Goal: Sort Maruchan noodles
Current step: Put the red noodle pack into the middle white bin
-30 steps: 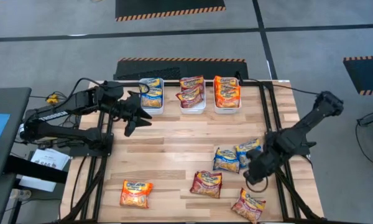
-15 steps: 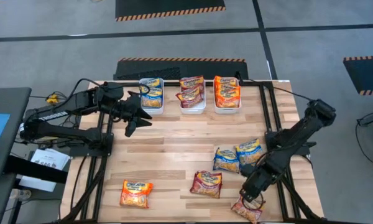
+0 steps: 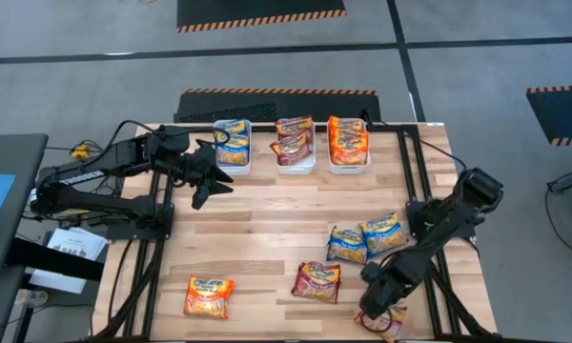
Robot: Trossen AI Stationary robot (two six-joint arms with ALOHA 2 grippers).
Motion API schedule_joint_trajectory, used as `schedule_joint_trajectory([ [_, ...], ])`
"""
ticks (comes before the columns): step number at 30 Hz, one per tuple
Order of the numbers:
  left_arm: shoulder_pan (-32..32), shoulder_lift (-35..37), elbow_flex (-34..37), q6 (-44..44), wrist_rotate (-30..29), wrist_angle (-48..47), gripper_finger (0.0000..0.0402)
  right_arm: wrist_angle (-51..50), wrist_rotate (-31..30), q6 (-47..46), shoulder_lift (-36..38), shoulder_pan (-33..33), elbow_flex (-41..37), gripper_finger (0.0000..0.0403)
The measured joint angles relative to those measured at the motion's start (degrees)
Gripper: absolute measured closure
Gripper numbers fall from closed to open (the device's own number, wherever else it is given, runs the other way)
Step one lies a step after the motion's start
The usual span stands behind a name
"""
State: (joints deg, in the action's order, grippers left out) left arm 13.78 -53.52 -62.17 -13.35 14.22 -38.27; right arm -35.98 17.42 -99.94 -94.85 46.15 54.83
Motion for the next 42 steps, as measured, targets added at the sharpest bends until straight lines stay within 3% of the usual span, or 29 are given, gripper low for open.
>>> schedule_joint_trajectory([
  [4,0.00,0.00,0.00,-0.80,-0.02,-0.02,0.0259,7.99,2.47,0.25,-2.37,0.00,-1.53,0.0170],
  [9,0.00,0.00,0.00,-0.96,0.00,-0.08,0.0259,9.33,2.93,-1.44,-4.50,-0.11,-1.71,0.0192],
  [20,0.00,0.00,0.00,-1.00,-0.02,-0.04,0.0259,9.26,3.99,-2.71,-4.74,-0.92,-1.80,0.0378],
  [25,0.00,0.00,0.00,-1.09,0.00,-0.06,0.0259,8.71,4.20,-3.53,-4.75,-0.92,-1.58,0.0390],
  [29,0.00,0.00,0.00,-1.11,-0.02,-0.06,0.0259,2.64,3.72,-3.31,-4.92,-0.89,1.53,0.0396],
  [37,0.00,0.00,0.00,-1.11,-0.02,-0.04,0.0259,-19.19,-0.18,-0.95,-4.94,-1.70,13.99,0.0397],
  [42,0.00,0.00,0.00,-1.09,-0.02,-0.02,0.0259,-28.79,-7.23,-0.06,-4.90,-2.90,21.29,0.0397],
])
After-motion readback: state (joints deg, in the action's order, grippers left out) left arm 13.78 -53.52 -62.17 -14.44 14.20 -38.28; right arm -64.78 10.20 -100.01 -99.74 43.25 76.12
